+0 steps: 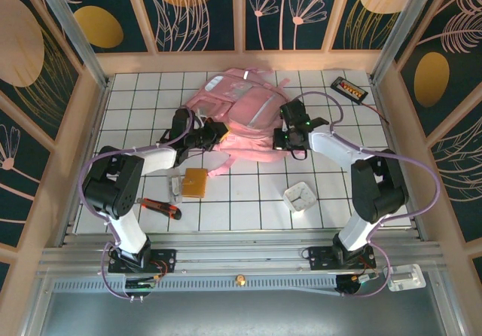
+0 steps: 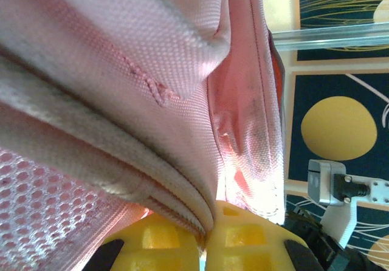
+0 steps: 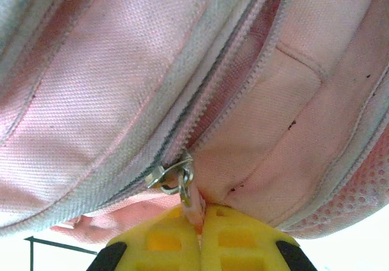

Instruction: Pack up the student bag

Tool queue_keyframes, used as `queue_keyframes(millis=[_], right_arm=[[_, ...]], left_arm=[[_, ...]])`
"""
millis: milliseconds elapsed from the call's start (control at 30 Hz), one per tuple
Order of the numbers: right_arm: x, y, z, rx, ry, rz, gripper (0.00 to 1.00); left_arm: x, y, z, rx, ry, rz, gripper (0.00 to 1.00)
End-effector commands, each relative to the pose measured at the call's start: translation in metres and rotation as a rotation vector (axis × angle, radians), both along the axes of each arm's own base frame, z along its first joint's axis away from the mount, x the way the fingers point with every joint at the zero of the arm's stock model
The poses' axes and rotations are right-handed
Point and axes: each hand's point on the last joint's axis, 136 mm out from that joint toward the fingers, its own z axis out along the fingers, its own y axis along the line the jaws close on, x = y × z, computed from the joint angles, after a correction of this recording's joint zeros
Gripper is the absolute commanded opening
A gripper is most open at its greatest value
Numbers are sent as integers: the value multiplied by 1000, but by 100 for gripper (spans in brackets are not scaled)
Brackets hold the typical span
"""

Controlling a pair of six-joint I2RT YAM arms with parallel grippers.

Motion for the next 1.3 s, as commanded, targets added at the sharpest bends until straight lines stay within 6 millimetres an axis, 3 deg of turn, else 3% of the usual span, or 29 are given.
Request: queue_keyframes(millis=[0,133,167,267,300,367,400,500,600,767,800,900,1033,1133,1267], right_arm=[[-4,-44,-8,-149,36,-62,0],[7,-47,3,-145,-5,-79,0],[9,-47,5,-144,-13,-81,0],[10,-31,16,-66,-39,-40,0],[8,-19,19,-22,-44,-6,0],[1,7,24,42,-52,50,0],[-3,22,27,67,-58,80,0],[-18,69,29,149,-42,151,0],[-30,109,31,208,-27,197,0],[-27,130,37,248,-33,202,0],[-27,133,39,259,-34,210,0],[-28,140,44,283,-32,232,0],[-28,146,49,299,-41,246,0],[-29,148,53,306,-47,253,0],[-31,148,54,299,-50,259,0]], left_arm=[[31,37,30,74,-133,108,0],[31,40,28,91,-131,101,0],[30,43,39,91,-156,105,0],[34,52,39,116,-162,114,0],[36,57,34,128,-157,115,0],[50,64,48,140,-190,120,0],[57,68,38,166,-171,119,0],[78,81,37,202,-178,113,0],[81,89,41,199,-176,120,32],[48,95,50,195,-173,126,94],[39,96,51,190,-167,129,99],[10,89,49,167,-144,134,99],[-16,61,47,60,-101,114,99],[-27,39,41,-9,-70,97,99],[-30,25,36,-93,-39,99,94]])
